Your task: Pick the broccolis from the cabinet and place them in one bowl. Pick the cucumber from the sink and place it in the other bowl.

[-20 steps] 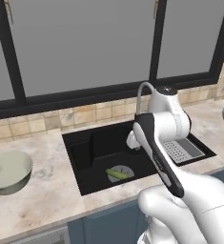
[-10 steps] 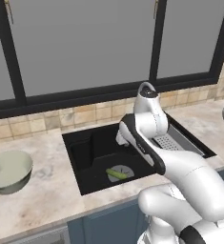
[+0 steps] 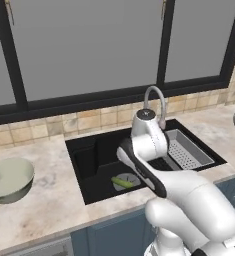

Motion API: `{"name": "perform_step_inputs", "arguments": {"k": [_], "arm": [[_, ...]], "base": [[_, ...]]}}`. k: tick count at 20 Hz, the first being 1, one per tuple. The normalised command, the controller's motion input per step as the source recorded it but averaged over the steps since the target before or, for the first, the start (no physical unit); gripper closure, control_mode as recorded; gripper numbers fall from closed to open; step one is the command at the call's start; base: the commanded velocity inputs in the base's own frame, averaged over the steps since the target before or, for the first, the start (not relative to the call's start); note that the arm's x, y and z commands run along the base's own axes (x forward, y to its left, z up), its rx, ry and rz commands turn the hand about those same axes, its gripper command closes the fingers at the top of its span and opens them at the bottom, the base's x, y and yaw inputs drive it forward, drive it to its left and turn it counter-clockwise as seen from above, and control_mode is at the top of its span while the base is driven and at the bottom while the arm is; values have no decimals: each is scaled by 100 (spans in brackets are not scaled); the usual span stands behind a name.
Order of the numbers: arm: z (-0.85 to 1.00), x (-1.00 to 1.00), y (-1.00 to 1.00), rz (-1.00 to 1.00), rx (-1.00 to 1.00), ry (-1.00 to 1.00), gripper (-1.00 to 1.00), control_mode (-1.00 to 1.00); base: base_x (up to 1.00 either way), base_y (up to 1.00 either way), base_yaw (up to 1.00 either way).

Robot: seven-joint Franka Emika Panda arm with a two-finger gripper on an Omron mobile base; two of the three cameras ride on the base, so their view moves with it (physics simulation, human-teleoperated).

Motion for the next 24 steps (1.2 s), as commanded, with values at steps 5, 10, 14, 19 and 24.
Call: {"name": "perform_step_inputs", "arguments": {"k": [5,10,14,19,24], "arm": [[-57,0,0,1,0,-8,-100,-100],[-33,7,0,5,3,5,-100,-100],[0,41,0,10,5,26,-100,-100],[0,43,0,9,0,31,-100,-100],[-1,35,0,4,0,19,-100,-100]], "base": [[0,0,0],[0,0,0],[0,0,0],[0,0,0],[0,0,0]]}}
